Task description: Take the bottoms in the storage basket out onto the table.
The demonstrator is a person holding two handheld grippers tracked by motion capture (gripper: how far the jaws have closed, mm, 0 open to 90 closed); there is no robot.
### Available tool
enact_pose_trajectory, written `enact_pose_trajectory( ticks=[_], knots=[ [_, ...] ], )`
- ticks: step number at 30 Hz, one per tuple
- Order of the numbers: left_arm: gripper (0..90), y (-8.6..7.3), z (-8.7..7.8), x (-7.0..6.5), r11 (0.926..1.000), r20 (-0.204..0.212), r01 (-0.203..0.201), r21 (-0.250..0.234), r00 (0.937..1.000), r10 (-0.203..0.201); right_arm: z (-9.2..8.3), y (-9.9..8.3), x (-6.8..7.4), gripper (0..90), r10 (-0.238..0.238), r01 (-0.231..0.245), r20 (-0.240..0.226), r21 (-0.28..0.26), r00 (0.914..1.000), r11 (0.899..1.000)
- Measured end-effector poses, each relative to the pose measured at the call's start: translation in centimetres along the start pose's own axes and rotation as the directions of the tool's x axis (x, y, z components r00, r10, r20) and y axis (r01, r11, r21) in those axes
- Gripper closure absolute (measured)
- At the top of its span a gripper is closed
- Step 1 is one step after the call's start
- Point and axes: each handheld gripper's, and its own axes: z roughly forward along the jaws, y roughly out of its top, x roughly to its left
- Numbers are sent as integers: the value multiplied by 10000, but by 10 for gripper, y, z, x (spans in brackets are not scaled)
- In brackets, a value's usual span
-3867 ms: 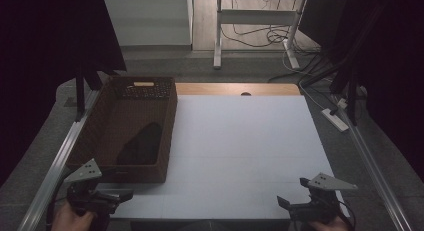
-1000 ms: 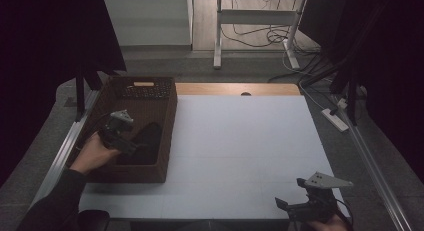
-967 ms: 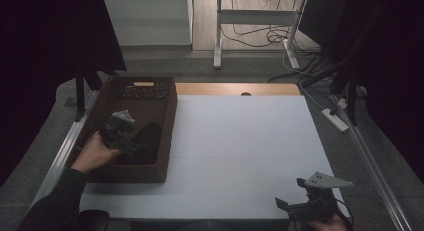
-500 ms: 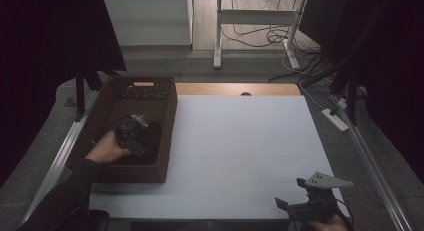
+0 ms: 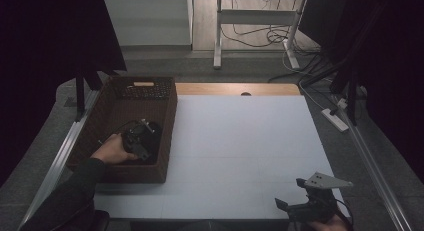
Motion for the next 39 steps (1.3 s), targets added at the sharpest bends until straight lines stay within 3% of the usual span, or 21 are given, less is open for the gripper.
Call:
enact_pose_trajectory(
  ticks=[3, 4, 5, 9, 12, 17, 21, 26, 34, 39],
  knots=[
    [64, 2, -2, -5, 9998, -183, -103, 187, 9998, 106, 0, 0, 0, 8, -9, 9, 0, 4, 10000, 10000],
    [124, 2, -4, -6, 9996, -163, -144, 225, 9998, 147, 0, 0, 0, 8, 3, -3, -4, 12, 10000, 10000],
    [268, 2, -6, -7, 9996, -79, -175, 223, 9998, 177, 0, 0, 0, 9, -11, 11, 6, 19, 10000, 10000],
    [372, 3, -9, -6, 9996, 35, -49, 282, 10000, 48, 1, 0, 1, 9, -50, 50, 12, 61, 10000, 10000],
    [600, 4, -12, -9, 9994, 109, -154, 314, 9998, 150, 1, 0, 1, 9, -99, 99, 17, 92, 9999, 9999],
    [662, 4, -14, -9, 9991, 249, -132, 408, 9996, 122, 1, 0, 1, 9, -91, 91, 13, 102, 10000, 9999],
    [689, 6, -15, -10, 9981, 80, -229, 569, 9997, 224, 1, 0, 1, 9, -101, 101, 25, 127, 9999, 9999],
    [713, 8, -20, -10, 9978, 84, 293, 600, 9995, -298, 1, 1, 1, 9, -94, 94, 18, 135, 10000, 9999],
    [736, 4, -37, -8, 9974, -4, 576, -442, 9983, -576, 2, 1, 0, 9, -44, 44, 1, 139, 10000, 9999],
    [738, 0, -51, -8, 9895, 17, 645, -1295, 9979, -648, 2, 1, 0, 9, -44, 44, 4, 147, 10000, 9999]
  ],
)
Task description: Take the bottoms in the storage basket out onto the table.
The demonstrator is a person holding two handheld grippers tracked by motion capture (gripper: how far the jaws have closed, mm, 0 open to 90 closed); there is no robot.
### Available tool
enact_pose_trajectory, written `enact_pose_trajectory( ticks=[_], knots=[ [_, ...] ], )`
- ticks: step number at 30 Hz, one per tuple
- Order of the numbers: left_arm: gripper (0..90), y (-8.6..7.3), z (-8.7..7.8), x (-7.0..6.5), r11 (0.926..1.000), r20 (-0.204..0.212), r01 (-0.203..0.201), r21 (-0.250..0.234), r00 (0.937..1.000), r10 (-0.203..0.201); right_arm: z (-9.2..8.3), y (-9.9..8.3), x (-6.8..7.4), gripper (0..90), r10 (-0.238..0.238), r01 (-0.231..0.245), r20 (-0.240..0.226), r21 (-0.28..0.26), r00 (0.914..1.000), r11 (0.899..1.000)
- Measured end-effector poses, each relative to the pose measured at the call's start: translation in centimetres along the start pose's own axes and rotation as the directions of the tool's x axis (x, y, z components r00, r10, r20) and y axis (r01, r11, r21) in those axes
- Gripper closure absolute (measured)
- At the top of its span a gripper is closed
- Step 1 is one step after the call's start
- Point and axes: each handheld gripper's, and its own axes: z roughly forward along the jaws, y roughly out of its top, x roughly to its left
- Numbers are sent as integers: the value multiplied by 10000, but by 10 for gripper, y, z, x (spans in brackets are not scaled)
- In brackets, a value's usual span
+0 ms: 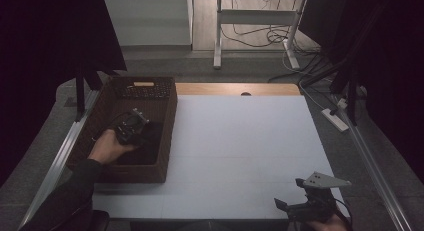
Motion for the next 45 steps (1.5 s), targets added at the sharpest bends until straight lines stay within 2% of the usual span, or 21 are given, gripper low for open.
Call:
enact_pose_trajectory(
  ticks=[2, 5, 8, 11, 16, 21, 28, 43, 45],
  knots=[
    [739, -1, -6, 0, 9995, -11, 24, -299, 10000, -24, 0, 0, 0, 9, 17, -17, -4, 4, 10000, 10000],
    [738, -3, -17, -1, 9957, -287, 37, -925, 9996, -64, 0, 0, 0, 9, 17, -17, -4, 7, 10000, 10000],
    [739, -5, -28, -1, 9870, -456, 45, -1609, 9989, -120, 0, 0, 0, 9, 22, -22, -12, -4, 10000, 10000],
    [740, -6, -38, -2, 9781, -628, 49, -2083, 9979, -184, 0, 0, 0, 9, 20, -20, -8, 11, 10000, 10000],
    [740, -6, -56, -2, 9644, -690, 93, -2642, 9972, -285, 0, 0, 0, 9, 37, -37, -8, 5, 10000, 10000],
    [740, -6, -76, -4, 9457, -824, 125, -3249, 9957, -415, 0, 0, 0, 9, 39, -39, -6, 1, 10000, 10000],
    [740, -2, -97, -8, 9254, -962, 32, -3789, 9944, -429, 0, 0, 0, 9, 40, -40, -3, 3, 10000, 10000],
    [740, 10, -128, -17, 9016, -1194, -242, -4319, 9924, -306, 0, 0, -1, 9, 70, -70, 9, -10, 10000, 10000],
    [741, 11, -133, -18, 8966, -1170, -227, -4423, 9926, -326, 0, 0, -1, 9, 67, -67, 8, -3, 10000, 10000]
  ],
)
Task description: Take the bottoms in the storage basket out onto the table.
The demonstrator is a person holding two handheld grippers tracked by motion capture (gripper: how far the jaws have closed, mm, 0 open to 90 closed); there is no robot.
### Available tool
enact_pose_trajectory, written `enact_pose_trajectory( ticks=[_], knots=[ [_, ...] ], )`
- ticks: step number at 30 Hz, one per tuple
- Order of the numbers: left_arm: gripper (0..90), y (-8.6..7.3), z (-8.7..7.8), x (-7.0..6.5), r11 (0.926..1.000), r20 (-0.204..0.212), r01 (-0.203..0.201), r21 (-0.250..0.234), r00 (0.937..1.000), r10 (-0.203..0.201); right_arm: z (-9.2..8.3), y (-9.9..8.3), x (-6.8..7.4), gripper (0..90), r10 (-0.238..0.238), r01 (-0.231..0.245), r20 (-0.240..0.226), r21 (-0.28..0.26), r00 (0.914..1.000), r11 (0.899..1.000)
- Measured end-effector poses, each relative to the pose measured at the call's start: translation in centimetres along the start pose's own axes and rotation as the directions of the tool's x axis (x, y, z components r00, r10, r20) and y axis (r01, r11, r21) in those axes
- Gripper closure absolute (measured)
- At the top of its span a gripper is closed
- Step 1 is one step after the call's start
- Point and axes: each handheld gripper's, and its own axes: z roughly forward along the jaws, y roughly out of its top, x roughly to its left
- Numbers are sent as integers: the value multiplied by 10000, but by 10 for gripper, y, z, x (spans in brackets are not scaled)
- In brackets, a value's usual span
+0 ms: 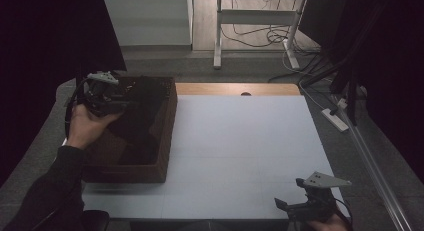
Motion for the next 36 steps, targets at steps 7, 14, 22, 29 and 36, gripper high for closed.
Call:
enact_pose_trajectory(
  ticks=[7, 14, 22, 29, 36],
  knots=[
    [741, 12, -14, -1, 9992, -81, 19, -392, 10000, -22, 0, 0, 0, 9, 4, -4, -5, 11, 10000, 10000],
    [741, 26, -27, -3, 9959, 26, 180, -892, 9998, -179, 0, 0, 0, 9, -9, 9, -2, 16, 10000, 10000],
    [742, 47, -38, -11, 9917, 139, 37, -1288, 9999, -19, 1, 0, 0, 9, -15, 15, -12, 29, 10000, 10000],
    [743, 66, -43, -21, 9863, 316, -143, -1645, 9993, 198, 1, 0, 0, 9, -8, 8, -37, 28, 10000, 10000],
    [743, 86, -43, -33, 9814, 446, -395, -1877, 9978, 487, 0, 0, 0, 9, 12, -12, -55, 23, 10000, 10000]
  ],
)
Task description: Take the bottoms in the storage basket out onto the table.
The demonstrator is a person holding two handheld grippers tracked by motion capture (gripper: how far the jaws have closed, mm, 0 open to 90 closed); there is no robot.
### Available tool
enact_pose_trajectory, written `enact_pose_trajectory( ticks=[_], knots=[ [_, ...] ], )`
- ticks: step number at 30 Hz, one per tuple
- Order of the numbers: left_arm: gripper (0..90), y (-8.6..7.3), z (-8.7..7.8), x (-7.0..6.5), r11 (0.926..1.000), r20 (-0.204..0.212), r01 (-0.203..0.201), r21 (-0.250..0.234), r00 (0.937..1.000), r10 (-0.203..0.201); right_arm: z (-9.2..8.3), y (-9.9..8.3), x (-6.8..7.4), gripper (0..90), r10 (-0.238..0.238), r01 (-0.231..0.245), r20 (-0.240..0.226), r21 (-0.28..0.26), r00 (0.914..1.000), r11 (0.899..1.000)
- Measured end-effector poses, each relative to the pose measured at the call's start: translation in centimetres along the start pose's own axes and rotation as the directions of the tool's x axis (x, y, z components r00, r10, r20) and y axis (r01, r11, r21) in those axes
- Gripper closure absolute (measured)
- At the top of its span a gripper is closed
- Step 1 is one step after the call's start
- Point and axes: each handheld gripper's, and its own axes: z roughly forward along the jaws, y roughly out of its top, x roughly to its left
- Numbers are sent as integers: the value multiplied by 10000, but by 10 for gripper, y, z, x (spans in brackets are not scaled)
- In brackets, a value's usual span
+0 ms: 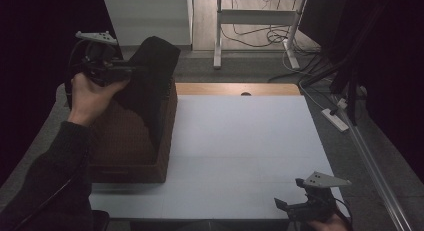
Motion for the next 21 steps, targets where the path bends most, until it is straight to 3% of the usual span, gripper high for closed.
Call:
enact_pose_trajectory(
  ticks=[13, 21],
  knots=[
    [744, 30, 18, -15, 9986, 216, -214, -484, 9995, 225, 0, 0, 0, 9, 10, -10, -19, -17, 10000, 10000],
    [744, 43, 37, -25, 9974, 478, -329, -648, 9982, 361, 0, 0, 0, 9, 18, -18, -43, -15, 10000, 10000]
  ],
)
